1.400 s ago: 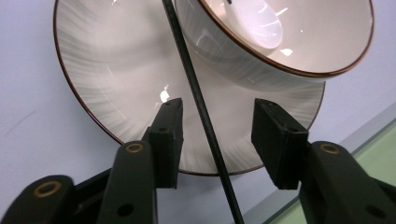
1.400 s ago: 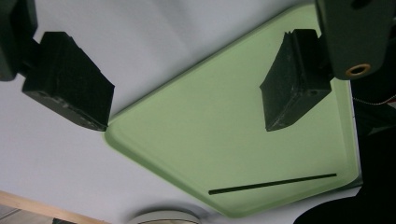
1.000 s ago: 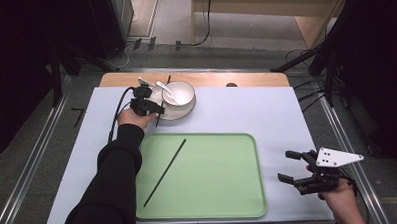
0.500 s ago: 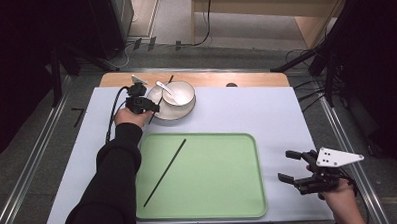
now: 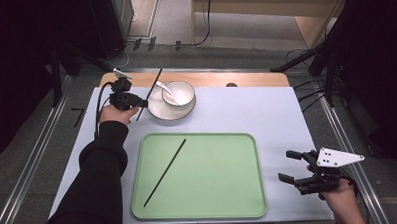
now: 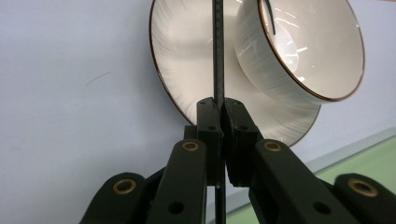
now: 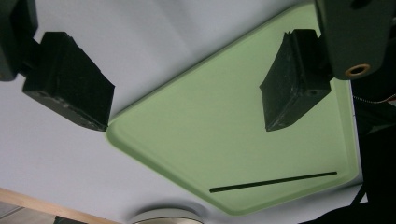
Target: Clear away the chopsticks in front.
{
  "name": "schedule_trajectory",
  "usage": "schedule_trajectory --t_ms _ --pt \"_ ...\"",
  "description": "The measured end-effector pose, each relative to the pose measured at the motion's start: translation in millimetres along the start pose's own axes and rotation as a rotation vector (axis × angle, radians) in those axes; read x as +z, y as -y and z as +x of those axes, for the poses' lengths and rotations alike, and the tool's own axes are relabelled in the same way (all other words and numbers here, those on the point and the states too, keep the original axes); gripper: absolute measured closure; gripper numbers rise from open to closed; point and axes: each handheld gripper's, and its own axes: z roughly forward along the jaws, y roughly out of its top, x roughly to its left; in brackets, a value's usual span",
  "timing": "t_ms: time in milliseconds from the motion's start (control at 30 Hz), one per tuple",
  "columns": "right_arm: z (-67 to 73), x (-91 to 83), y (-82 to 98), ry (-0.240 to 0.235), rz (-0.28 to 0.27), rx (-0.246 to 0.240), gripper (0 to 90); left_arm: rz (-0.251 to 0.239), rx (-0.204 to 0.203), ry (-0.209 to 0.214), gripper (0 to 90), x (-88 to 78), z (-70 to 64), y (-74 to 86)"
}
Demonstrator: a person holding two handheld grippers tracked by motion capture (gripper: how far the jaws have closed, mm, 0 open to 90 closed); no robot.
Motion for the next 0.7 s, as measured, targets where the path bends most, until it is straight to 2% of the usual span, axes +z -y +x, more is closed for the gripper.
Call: schedule_trajectory --t_ms 33,133,367,433,500,633,700 --pt "0.0 0.1 0.1 0.002 0.0 0.002 17.7 -0.002 0.01 -0.007 86.2 -4.0 -1.2 0.8" --pt "0.2 0.3 0.2 0.003 0.006 -0.001 17.6 -0.005 0.027 0.009 86.2 -17.3 -4.3 3.0" --pt "0.8 1.1 -0.7 0.004 0.009 -0.002 17.6 -0.025 0.082 0.041 86.2 -43.6 -20.7 10.9" --pt "1.0 1.8 -1.2 0.004 0.008 -0.009 17.6 -0.025 0.106 0.055 86.2 -47.6 -26.9 14.9" --pt "1.6 2.1 -1.6 0.001 0.009 -0.008 17.6 -0.024 0.107 0.098 86.1 -49.7 -31.6 19.9" --pt "1.4 3.0 -1.9 -0.001 0.013 -0.01 17.6 -0.009 0.163 0.079 86.2 -49.9 -42.0 32.6" --pt "1.2 3.2 -2.1 0.0 0.013 -0.01 17.6 -0.01 0.171 0.089 86.2 -49.1 -45.7 40.2"
